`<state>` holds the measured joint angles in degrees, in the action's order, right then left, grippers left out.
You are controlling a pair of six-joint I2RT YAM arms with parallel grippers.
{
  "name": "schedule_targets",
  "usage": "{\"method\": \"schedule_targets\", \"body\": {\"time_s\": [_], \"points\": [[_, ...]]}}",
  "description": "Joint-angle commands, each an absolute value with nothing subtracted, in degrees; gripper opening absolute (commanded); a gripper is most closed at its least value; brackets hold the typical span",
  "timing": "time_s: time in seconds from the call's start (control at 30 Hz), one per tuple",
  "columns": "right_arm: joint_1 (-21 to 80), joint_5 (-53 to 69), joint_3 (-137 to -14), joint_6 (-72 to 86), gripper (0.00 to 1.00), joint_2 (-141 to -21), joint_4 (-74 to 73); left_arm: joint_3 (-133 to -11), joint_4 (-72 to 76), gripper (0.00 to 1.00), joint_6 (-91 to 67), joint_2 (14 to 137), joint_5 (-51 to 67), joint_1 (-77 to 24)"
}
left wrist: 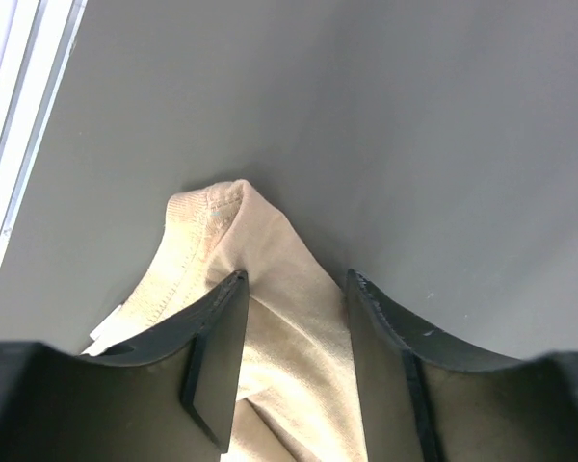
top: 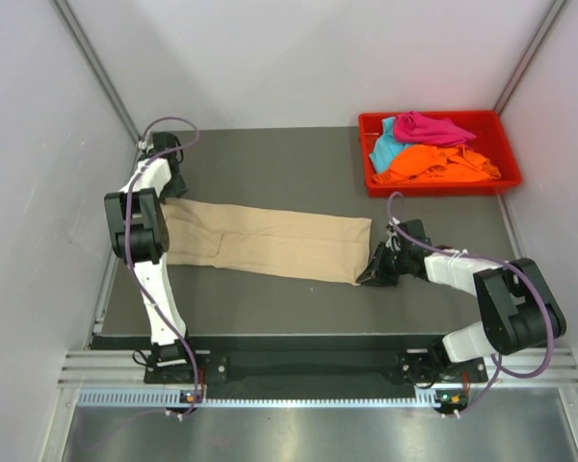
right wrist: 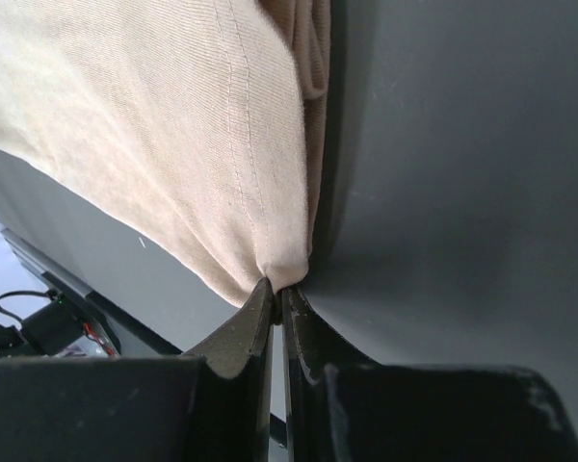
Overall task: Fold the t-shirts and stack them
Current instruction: Fold the tshirt
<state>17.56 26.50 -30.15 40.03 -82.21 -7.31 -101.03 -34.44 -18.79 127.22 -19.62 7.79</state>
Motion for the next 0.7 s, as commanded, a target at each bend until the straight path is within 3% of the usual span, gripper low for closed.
{"method": "schedule_targets", "body": {"time_s": [0.0, 0.27, 0.3, 0.33, 0.37, 0.67], "points": [[17.93, 24.43, -29.8, 37.27, 0.03, -84.2, -10.55, -100.99, -35.07, 0.49, -19.16, 126.21, -20.56, 7.65], [17.49, 24.61, -29.44, 36.65, 0.03, -84.99, -10.81, -102.39, -35.07, 0.33, -19.25, 129.46, -20.04, 7.73], [17.58, 24.44, -29.53, 36.39, 0.03, -85.43, -10.81, -102.91, -35.33, 0.27, -19.34, 129.9, -19.78, 7.73], [17.58, 24.43, -29.36, 36.3, 0.03, -85.69, -10.81, -104.49, -35.51, 0.11, -19.34, 131.12, -18.82, 7.73], [17.58, 24.43, -29.36, 36.21, 0.03, -85.95, -10.55, -105.37, -35.68, 0.0, -19.34, 131.74, -18.37, 7.56], [23.09, 26.54, -27.95, 40.77, 0.0, -86.23, -0.63, -111.88, -19.89, 0.0, -22.15, 134.38, -14.78, 6.51]]}}
